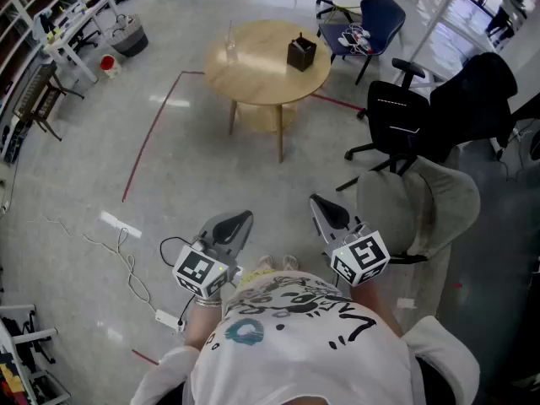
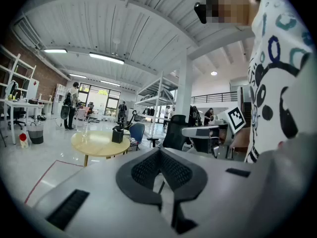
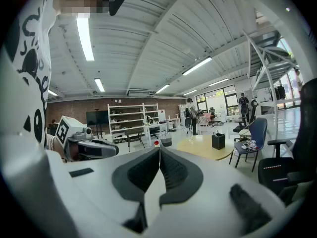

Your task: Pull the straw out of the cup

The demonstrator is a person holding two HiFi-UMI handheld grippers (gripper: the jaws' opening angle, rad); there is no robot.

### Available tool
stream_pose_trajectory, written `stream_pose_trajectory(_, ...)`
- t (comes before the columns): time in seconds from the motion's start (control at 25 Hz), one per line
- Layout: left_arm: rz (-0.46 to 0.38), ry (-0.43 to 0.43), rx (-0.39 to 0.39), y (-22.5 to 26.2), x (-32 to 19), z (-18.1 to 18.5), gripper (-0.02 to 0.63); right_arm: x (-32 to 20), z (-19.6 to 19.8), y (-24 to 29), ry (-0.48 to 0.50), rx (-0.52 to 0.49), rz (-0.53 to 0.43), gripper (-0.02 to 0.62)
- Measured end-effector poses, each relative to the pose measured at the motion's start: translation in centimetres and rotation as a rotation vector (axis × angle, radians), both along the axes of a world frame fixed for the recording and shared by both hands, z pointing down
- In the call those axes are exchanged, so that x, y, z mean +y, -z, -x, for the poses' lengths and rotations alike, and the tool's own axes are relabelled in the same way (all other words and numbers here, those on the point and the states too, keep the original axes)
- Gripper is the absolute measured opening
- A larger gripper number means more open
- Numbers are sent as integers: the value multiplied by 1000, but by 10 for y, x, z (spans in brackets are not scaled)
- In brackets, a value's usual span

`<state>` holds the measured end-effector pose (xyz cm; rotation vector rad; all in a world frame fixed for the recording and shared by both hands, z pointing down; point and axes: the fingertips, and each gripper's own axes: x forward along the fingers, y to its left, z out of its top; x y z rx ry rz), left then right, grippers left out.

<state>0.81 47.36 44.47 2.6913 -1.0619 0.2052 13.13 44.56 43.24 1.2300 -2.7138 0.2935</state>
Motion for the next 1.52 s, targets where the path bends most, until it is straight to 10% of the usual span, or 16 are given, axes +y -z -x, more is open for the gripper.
stream_pose_trajectory(0.56,0,-19,25,1,3,9,15,5,8,14,26,-126,21,28)
stream_pose_trajectory(1.52,49,-44,22,-33,-16,60,15,-19,55,-10,7,-50,-2,28)
